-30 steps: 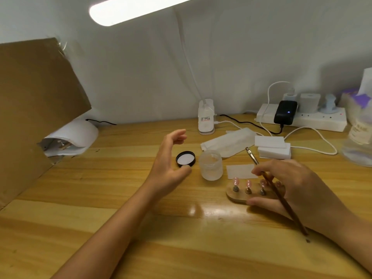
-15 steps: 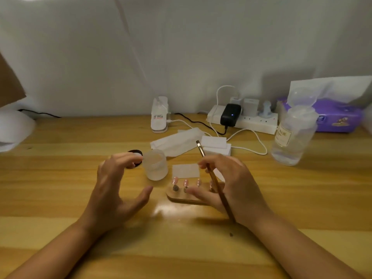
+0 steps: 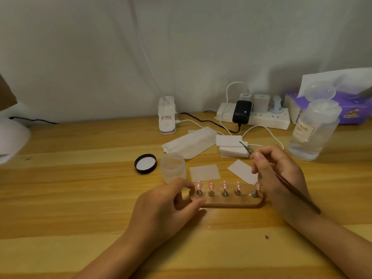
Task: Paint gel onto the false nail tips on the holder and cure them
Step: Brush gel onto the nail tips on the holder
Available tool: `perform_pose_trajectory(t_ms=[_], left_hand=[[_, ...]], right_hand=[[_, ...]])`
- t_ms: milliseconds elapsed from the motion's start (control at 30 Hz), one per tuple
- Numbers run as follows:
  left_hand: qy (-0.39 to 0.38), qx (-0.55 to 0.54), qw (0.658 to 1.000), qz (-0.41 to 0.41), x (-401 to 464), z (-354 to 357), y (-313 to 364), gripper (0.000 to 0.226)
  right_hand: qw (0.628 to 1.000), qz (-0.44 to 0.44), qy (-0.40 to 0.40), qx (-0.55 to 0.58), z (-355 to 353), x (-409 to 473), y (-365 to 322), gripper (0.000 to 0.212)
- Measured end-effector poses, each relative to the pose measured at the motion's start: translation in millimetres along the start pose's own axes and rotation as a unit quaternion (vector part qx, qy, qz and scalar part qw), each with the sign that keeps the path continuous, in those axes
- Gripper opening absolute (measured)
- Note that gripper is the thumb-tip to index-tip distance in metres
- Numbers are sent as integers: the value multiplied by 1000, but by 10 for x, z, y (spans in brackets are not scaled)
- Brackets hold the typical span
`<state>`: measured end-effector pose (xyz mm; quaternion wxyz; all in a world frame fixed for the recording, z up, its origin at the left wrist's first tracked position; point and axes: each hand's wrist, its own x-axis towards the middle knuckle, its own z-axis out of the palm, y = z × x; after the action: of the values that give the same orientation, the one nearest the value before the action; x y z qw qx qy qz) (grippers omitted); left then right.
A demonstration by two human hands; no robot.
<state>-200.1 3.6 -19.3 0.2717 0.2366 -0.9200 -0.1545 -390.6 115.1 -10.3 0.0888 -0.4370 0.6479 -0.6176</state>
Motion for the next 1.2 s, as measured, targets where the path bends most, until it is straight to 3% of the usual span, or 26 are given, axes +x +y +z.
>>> perform_pose_trajectory(t_ms=[100, 267, 500, 733, 900, 1067, 1200], left_hand=[[-16, 22, 1000, 11, 17, -8, 8, 44], [-39, 22, 999, 5, 13, -20, 79, 53], [-4, 53, 998, -42, 76, 39, 179, 62], [-42, 90, 992, -74, 156, 14, 224, 56], [-34, 100, 994, -38, 113, -132, 284, 68], [25, 150, 986, 61, 228, -231, 552, 51], [-12, 145, 983, 116, 419, -2, 760, 39]], right_hand=[[1000, 26, 11, 2, 30, 24, -1, 29], [999, 44, 7, 17, 37, 25, -28, 33], [995, 63, 47, 63, -39, 69, 15, 26], [991, 50, 55, 114, -72, 44, -32, 10], [988, 77, 60, 123, -88, 83, 0, 14], [982, 106, 67, 141, -92, 105, 25, 27], [976, 128, 89, 153, -93, 96, 20, 35]])
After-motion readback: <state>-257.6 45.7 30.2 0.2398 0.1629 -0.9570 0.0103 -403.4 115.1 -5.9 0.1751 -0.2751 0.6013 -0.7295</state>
